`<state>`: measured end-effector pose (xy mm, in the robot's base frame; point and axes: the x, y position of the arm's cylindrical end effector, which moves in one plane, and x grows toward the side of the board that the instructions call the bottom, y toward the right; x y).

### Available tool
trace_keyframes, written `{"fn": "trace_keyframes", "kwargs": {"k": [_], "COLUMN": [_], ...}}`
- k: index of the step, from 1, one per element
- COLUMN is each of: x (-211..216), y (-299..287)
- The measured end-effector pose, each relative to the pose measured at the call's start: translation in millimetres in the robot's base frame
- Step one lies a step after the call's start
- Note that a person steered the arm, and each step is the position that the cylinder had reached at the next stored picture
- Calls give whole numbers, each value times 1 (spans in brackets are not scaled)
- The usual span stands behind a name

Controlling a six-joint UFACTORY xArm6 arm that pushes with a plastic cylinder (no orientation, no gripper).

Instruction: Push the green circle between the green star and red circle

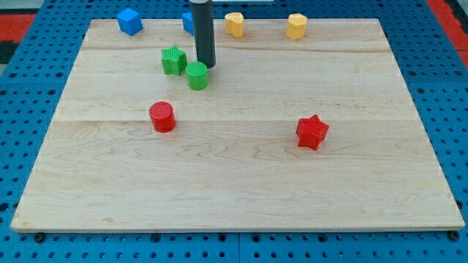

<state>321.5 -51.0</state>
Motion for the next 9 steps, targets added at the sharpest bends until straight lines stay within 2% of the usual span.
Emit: {"fn": "trace_keyframes", "kwargs": {"k": [3,5,9], "x": [37,47,51], "y": [2,27,-17]}}
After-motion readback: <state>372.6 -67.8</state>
